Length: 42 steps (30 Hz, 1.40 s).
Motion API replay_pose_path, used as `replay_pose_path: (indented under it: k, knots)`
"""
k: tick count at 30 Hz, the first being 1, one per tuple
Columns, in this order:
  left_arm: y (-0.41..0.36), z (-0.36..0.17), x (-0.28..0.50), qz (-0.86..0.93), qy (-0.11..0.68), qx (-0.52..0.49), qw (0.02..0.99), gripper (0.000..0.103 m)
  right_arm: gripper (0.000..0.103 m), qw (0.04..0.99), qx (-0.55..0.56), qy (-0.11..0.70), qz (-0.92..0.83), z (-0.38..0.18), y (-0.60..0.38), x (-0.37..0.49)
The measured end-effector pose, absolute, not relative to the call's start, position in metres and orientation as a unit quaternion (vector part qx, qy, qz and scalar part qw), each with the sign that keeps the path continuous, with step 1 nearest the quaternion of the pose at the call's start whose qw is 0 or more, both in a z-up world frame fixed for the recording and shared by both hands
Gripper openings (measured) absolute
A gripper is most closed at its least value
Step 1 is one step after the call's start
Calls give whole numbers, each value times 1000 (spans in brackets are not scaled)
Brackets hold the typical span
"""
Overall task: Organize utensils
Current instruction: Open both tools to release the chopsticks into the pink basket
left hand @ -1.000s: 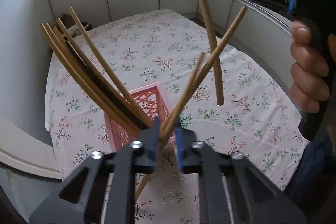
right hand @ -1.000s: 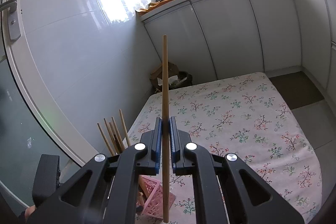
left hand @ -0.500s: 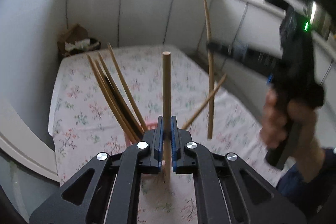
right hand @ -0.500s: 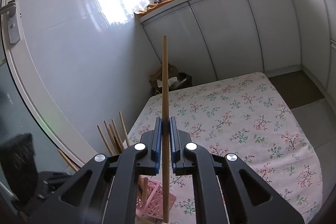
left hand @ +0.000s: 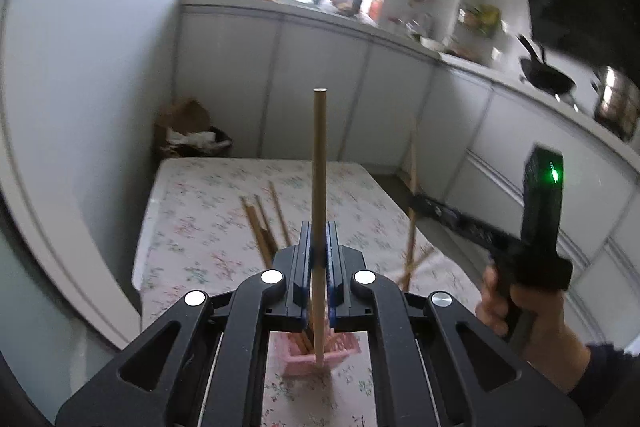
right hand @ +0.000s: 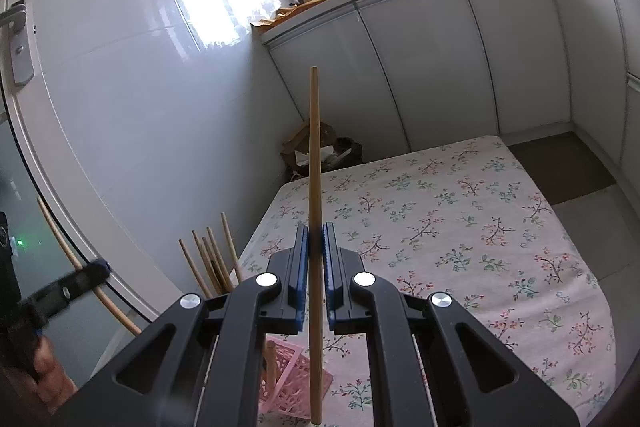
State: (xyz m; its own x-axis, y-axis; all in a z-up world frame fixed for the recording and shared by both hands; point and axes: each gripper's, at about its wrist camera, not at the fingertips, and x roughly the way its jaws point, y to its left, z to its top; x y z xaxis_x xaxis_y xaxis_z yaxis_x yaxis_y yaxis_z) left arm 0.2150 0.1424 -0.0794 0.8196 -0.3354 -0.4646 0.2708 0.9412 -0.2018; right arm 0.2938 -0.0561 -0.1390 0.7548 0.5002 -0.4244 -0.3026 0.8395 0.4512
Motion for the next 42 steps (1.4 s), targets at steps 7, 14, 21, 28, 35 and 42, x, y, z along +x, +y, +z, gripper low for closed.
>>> replay_pose_path:
  k: [7, 14, 21, 28, 35, 42]
  knots:
    - [149, -72, 216, -139, 239, -88, 957, 5, 7, 919, 182, 274, 219, -140, -57, 294]
    - [135, -84, 223, -113, 256, -49, 959, 5, 7, 919, 181, 274, 216, -141, -57, 294]
    - [111, -120, 247, -115, 322, -9, 940, 7, 7, 924, 177, 266, 210, -143, -48, 294]
    - [138, -110, 240, -89, 297, -69, 948, 51, 7, 925, 212, 228, 220, -140, -41, 299]
    - [171, -109, 239, -38, 290, -161, 943, 53, 7, 923, 210, 225, 231, -155, -11, 309]
    - [178, -116, 240, -16, 309, -164, 937, 53, 7, 947, 132, 192, 219, -159, 18, 300]
